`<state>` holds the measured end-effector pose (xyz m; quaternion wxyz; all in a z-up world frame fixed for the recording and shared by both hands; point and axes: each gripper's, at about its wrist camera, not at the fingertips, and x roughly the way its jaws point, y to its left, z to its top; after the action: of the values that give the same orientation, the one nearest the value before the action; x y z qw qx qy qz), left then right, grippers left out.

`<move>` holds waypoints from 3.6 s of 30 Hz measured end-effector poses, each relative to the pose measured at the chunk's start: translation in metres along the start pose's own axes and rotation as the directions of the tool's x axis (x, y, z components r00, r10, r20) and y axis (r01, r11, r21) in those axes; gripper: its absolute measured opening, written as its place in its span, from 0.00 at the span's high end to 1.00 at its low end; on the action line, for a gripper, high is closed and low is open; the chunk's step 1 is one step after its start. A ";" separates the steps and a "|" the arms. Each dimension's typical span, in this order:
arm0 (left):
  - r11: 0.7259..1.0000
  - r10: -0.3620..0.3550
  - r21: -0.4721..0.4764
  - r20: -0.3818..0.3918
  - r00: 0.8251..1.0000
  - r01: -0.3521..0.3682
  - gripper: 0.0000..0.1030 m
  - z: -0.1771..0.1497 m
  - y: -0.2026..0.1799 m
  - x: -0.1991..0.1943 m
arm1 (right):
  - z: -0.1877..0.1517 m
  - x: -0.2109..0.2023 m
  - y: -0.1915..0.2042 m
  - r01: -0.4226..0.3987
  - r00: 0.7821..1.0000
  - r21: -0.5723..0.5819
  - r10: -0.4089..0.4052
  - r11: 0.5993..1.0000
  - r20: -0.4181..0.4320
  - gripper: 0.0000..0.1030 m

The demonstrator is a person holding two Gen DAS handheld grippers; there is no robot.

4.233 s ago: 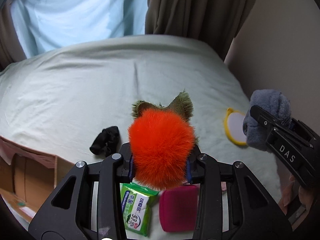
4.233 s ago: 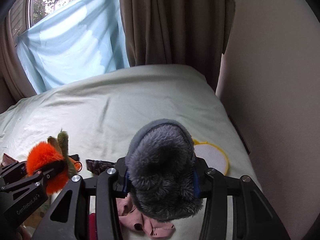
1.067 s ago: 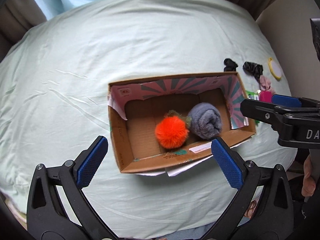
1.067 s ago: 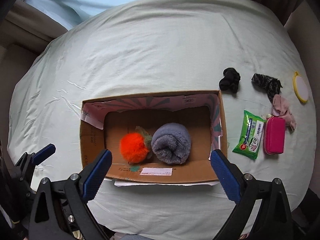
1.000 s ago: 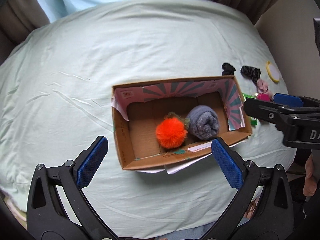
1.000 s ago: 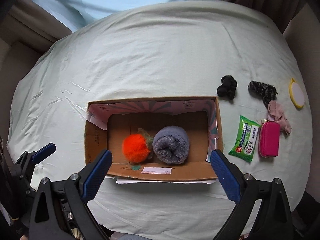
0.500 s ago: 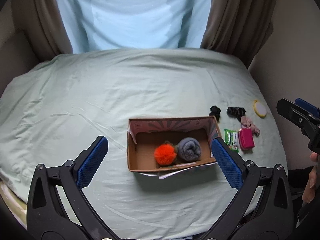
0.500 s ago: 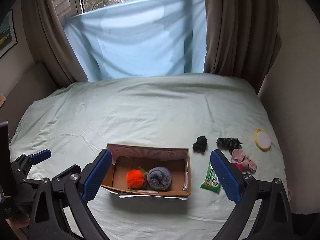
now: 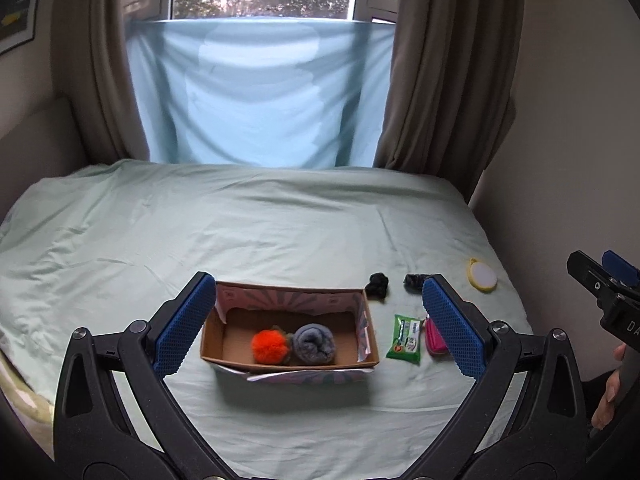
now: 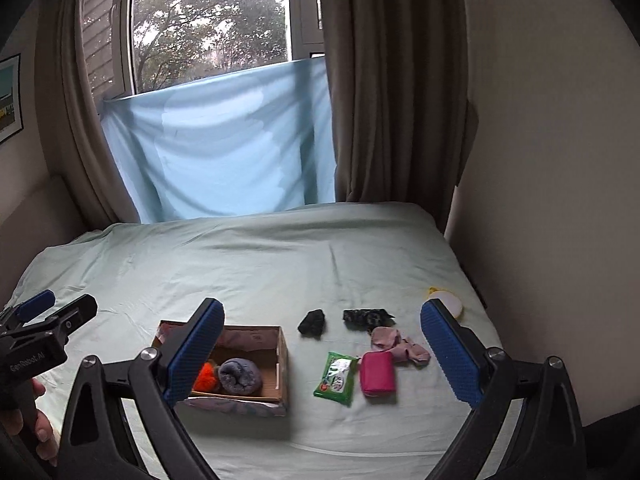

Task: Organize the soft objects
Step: 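Grasp the green wipes pack with the left tool while the right tool grasps the pink pouch, then carry the wipes pack and pink pouch over the box with both tools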

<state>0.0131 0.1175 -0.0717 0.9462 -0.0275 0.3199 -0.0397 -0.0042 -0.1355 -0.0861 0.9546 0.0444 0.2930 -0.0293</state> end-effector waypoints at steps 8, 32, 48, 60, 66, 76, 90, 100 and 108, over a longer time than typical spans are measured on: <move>1.000 -0.006 0.028 -0.003 1.000 0.006 0.00 -0.011 -0.089 0.016 | -0.008 0.005 -0.081 0.030 1.000 0.012 -0.030 0.999 0.003 0.05; 0.977 0.067 0.215 -0.311 0.948 0.001 0.00 -0.118 -0.227 0.223 | -0.081 0.183 -0.178 -0.107 0.956 0.067 0.121 0.992 -0.268 0.05; 0.936 0.163 0.351 -0.487 0.858 0.022 0.10 -0.199 -0.231 0.373 | -0.163 0.341 -0.155 -0.101 0.843 0.149 0.164 0.984 -0.512 0.05; 0.952 0.114 0.295 -0.579 0.807 0.077 0.21 -0.223 -0.222 0.424 | -0.197 0.402 -0.141 -0.094 0.748 0.200 0.202 0.975 -0.632 0.12; 0.963 0.054 0.238 -0.620 0.783 0.122 0.36 -0.226 -0.217 0.440 | -0.205 0.415 -0.132 -0.083 0.722 0.192 0.192 0.978 -0.664 0.28; 0.975 -0.039 0.138 -0.669 0.742 0.175 0.57 -0.207 -0.200 0.461 | -0.208 0.409 -0.123 -0.078 0.741 0.149 0.157 0.986 -0.653 0.46; 0.972 -0.046 0.153 -0.625 0.779 0.180 0.68 -0.179 -0.188 0.430 | -0.194 0.390 -0.133 -0.106 0.760 0.174 0.192 0.979 -0.621 0.64; 0.973 -0.053 0.160 -0.547 0.835 0.167 0.68 -0.146 -0.177 0.353 | -0.150 0.326 -0.157 -0.114 0.812 0.183 0.197 0.977 -0.549 0.65; 0.978 -0.070 0.149 -0.432 0.899 0.148 0.68 -0.087 -0.193 0.262 | -0.090 0.245 -0.152 -0.159 0.859 0.143 0.208 0.977 -0.468 0.65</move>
<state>0.1566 -0.1014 -0.2841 0.8487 0.0485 0.5113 -0.1263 0.1354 -0.2847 -0.3081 0.8471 0.1253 0.5130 0.0592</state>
